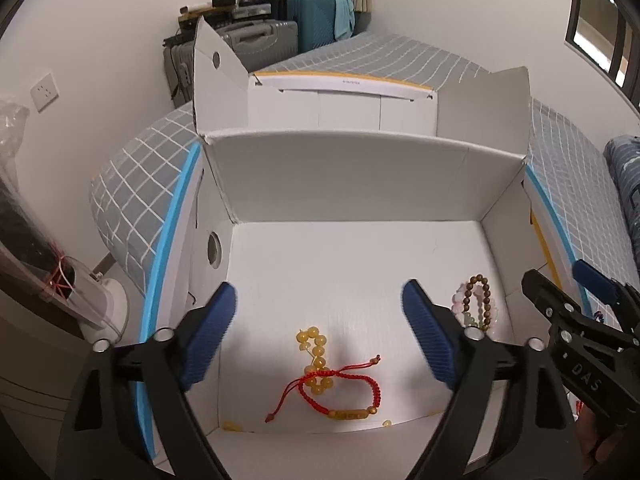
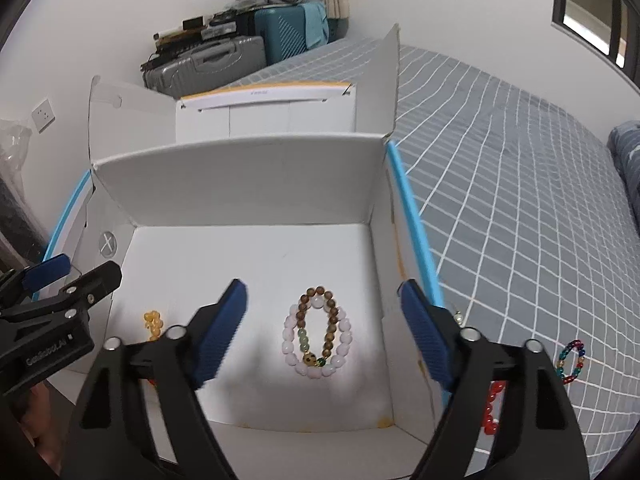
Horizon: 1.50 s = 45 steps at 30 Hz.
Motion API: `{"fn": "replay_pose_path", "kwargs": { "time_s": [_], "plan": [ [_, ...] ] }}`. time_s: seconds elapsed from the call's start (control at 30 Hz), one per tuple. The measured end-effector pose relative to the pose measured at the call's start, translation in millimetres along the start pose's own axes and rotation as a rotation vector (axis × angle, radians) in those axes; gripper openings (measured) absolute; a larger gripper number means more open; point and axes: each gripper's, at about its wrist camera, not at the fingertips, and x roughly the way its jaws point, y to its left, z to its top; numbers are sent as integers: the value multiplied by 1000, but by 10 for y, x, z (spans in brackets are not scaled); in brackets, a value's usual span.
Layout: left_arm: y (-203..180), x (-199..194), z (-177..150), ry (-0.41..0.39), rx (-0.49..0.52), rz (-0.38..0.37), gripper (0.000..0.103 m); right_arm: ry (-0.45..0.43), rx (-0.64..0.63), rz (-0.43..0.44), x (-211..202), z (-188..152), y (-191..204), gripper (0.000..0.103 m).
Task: Organize jewelry
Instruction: 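Move both tools back over the remaining bracelets on the bed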
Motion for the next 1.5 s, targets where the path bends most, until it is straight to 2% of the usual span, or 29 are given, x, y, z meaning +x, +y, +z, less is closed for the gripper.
{"fn": "replay_pose_path", "kwargs": {
  "time_s": [0.1,0.23,0.5,0.83,1.13,1.3,1.5],
  "plan": [
    [-61,-86,4,-23,6,-12,96,-27,14,-7,-113,-3,-75,89],
    [-228,-195,-2,-40,33,-39,97,-61,38,-27,-301,-9,-256,95],
    [-648,-411,-35,-65,75,-98,97,-105,108,-105,-645,-81,-829,95],
    [-1607,-739,-230,-82,202,-214,97,-104,209,-191,-1085,-374,-1695,95],
    [-2418,-915,-564,-72,328,-288,97,-58,325,-266,-1244,-683,-2479,95],
    [-2761,-833,-748,-33,372,-307,97,-20,384,-291,-1204,-847,-2857,95],
    [-3059,-536,-904,64,399,-362,97,24,416,-308,-1051,-1005,-3119,95]
  ]
}}
